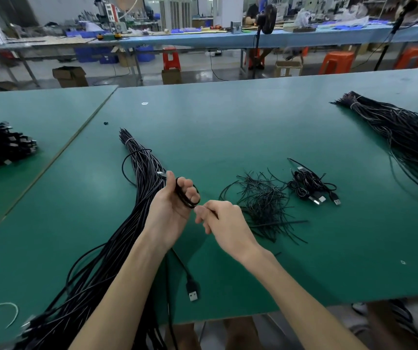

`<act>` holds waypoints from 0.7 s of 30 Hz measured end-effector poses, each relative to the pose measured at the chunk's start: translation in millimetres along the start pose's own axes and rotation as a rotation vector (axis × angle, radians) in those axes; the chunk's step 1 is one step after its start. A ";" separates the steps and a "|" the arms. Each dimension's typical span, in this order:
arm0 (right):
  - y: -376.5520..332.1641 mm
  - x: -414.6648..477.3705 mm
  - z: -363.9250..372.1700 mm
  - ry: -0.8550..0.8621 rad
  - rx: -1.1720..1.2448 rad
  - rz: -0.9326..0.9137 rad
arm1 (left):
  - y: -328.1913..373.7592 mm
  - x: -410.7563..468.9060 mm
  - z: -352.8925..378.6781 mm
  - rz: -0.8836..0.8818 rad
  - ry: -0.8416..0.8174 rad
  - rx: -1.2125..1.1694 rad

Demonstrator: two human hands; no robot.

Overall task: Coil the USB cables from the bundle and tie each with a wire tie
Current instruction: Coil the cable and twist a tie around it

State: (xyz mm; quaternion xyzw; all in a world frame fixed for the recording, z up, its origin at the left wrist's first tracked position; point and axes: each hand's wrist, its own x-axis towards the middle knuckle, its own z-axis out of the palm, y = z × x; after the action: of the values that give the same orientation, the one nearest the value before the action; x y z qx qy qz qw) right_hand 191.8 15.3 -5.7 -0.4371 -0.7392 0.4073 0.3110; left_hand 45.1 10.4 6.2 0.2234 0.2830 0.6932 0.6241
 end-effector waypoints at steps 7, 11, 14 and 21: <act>6.7 5.1 -13.5 -0.059 -0.298 -0.019 | 11.6 -3.9 -9.4 -0.142 -0.128 -0.100; 3.1 11.9 -32.8 -0.089 -0.396 0.050 | 2.6 -4.4 -5.5 -0.094 -0.114 0.284; -4.0 20.0 -41.2 -0.017 -0.191 0.181 | -8.5 -7.3 1.1 0.057 -0.122 0.679; -15.0 22.1 -18.4 0.116 0.107 0.299 | -21.5 -6.6 -0.7 0.295 -0.180 1.094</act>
State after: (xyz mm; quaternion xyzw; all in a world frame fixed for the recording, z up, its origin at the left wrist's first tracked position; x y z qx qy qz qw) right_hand 191.5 37.0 18.4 -0.5476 -0.6241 0.4619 0.3119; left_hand 61.3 5.0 -8.4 0.6091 0.5119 0.5040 0.3360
